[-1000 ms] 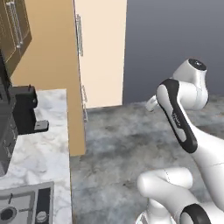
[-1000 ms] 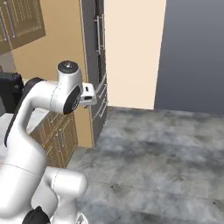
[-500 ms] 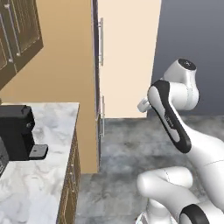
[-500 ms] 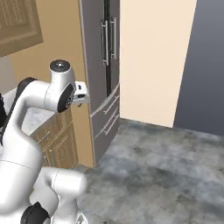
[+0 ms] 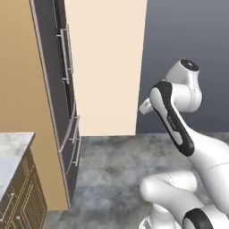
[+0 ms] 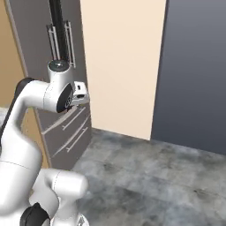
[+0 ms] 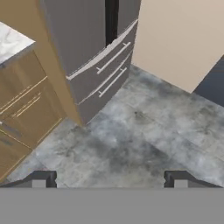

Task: Retrieve the chicken drumstick from the fridge and place it on the saucepan with marinade on the stove.

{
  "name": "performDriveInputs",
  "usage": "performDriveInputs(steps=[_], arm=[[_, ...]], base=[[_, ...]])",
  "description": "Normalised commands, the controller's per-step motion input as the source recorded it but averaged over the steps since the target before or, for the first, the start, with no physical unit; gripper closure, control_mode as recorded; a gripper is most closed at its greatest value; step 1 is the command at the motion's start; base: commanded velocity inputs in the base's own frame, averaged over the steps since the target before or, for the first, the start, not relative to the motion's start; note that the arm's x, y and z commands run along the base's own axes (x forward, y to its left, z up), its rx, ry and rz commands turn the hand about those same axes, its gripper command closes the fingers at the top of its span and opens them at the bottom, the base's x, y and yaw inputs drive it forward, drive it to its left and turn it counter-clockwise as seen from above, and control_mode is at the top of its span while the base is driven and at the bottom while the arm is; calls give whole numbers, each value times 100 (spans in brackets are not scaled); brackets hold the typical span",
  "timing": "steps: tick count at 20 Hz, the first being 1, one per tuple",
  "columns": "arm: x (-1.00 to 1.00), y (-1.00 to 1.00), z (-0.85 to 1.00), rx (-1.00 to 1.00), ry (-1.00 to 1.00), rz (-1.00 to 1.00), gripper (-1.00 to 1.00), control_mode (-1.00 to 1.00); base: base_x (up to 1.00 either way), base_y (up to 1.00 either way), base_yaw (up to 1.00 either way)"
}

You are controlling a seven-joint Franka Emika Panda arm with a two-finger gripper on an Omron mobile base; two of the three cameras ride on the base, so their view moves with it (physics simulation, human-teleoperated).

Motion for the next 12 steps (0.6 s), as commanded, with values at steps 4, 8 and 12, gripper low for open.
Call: performDriveInputs(steps=[4,8,12], arm=[[0,0,0,0,0,0,-100,100],[0,0,0,0,0,0,-100,100],[0,0,0,0,0,0,-100,100]], base=[[100,-67,13],[100,-59,27],[86,-59,47]])
